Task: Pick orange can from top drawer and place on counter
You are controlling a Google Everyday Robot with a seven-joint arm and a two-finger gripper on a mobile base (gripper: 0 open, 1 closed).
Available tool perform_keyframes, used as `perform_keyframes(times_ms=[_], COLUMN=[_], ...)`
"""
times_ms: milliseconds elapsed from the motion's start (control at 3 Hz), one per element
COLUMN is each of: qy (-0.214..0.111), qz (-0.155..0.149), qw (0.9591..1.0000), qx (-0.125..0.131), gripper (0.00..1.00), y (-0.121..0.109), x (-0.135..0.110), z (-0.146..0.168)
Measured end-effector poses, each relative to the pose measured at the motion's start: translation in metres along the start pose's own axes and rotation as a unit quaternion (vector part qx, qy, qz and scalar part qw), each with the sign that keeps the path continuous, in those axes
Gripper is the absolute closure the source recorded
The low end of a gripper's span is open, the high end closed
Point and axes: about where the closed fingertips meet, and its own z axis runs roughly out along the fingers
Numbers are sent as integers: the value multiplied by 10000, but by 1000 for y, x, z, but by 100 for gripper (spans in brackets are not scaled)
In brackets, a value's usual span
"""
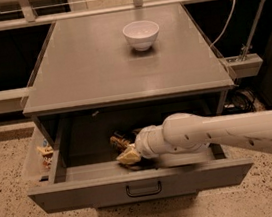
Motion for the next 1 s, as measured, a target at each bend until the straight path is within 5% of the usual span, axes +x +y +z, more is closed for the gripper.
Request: perform_keyframes(times_ms=[667,1000], qy=[0,0], qz=[0,0], qw=[10000,10000], qx=[0,0], gripper=[89,100], y=[0,0], x=[0,-2], z=[0,-2])
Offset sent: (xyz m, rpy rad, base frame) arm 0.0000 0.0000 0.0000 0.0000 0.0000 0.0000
